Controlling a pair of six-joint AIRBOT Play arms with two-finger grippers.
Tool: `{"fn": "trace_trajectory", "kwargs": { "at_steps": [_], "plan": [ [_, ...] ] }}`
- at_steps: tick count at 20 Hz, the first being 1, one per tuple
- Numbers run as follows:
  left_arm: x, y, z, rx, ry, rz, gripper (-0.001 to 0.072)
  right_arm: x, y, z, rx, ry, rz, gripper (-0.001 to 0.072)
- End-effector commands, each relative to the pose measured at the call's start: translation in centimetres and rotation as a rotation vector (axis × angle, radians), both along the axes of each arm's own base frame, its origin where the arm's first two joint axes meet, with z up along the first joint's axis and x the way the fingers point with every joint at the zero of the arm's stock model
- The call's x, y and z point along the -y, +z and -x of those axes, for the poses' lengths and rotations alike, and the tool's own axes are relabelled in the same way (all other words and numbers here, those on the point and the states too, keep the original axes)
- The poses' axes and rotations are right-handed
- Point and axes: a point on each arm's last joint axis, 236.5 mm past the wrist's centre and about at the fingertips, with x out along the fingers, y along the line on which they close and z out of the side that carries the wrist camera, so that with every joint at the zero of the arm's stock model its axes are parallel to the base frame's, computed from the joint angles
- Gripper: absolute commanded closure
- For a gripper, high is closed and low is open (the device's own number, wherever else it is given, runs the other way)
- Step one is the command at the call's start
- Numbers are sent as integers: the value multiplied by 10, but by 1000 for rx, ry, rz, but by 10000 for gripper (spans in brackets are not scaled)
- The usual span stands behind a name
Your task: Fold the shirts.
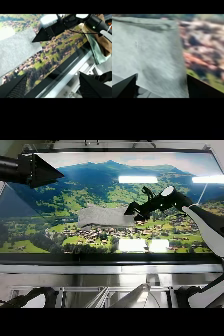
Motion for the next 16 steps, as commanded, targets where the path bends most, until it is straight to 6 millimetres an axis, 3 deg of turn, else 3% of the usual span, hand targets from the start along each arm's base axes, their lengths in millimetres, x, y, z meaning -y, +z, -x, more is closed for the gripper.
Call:
{"fn": "trace_trajectory", "kwargs": {
  "at_steps": [1, 2, 3, 4, 5, 6, 7, 8, 9, 12, 14, 16],
  "plan": [
    [-13, 0, 2, -13, 17, -5, 1, -33, 3, -6, 25, -13, -136, 327],
    [-16, -2, 4, -22, 16, -9, 2, -40, 13, -10, 52, -12, -185, 634],
    [-18, -2, 4, -25, 19, -9, 2, -47, 25, -14, 51, -36, -239, 632],
    [-20, -2, 3, -26, 23, -10, 2, -51, 37, -17, 65, -42, -281, 697],
    [-22, -2, 3, -25, 30, -10, 3, -53, 51, -21, 94, -44, -306, 697],
    [-24, -3, 2, -26, 34, -10, 48, -49, 64, -27, 129, -50, -309, 697],
    [-24, -4, 2, -25, 34, -15, 265, -38, 85, -37, 175, -65, -318, 698],
    [-24, -4, 1, -4, 22, -24, 566, -24, 108, -49, 229, -89, -326, 698],
    [-24, -4, 1, 20, 8, -32, 709, -2, 136, -64, 291, -129, -332, 697],
    [-25, -8, -2, 15, 6, -34, 692, 86, 212, -98, 425, -290, -308, 698],
    [-27, -19, -9, -18, 3, -29, 692, 157, 246, -98, 471, -393, -239, 698],
    [-28, -33, -17, -55, -7, -23, 693, 230, 265, -76, 484, -501, -123, 698]
  ]
}}
